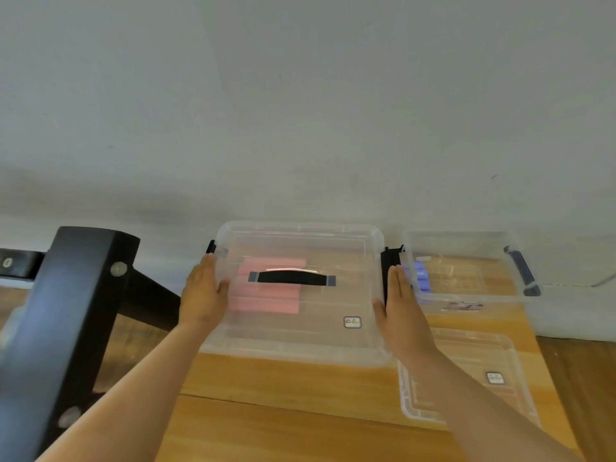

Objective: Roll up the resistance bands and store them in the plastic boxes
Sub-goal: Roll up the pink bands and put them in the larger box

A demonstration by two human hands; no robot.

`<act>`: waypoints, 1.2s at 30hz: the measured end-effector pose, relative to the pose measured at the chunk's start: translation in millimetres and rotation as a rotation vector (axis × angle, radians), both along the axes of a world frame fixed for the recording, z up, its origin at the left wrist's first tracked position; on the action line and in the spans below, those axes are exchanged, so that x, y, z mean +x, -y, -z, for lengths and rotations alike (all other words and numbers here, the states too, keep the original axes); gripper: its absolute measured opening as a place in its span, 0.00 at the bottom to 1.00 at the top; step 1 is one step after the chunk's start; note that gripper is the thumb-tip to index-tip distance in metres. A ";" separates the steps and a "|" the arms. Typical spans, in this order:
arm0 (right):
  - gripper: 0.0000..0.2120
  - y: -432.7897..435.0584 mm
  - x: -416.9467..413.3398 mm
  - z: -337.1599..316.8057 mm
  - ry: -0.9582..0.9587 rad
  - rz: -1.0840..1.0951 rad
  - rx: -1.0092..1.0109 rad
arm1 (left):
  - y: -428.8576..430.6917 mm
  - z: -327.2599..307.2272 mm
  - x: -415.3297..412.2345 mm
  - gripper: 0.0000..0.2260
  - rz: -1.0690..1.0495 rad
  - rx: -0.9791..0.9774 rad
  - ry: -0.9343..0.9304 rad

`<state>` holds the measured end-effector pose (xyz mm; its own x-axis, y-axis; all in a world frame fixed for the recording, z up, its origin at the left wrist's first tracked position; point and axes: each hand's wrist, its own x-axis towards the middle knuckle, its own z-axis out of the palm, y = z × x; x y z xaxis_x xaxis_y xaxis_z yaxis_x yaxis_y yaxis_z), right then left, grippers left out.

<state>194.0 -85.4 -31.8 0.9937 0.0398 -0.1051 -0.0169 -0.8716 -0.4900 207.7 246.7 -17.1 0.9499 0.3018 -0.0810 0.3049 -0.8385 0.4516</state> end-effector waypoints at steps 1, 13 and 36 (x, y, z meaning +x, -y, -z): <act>0.30 5.5 -3.4 -1.8 0.012 -0.031 0.002 | 13.7 -1.4 -2.0 0.25 0.009 -0.003 0.033; 0.29 115.2 -18.3 -38.6 0.082 -0.290 -0.073 | 232.0 -43.6 -22.2 0.28 0.289 -0.204 0.055; 0.45 213.9 -91.0 58.3 -0.381 -0.060 -0.237 | 337.0 63.7 -92.8 0.31 0.134 -0.315 -0.419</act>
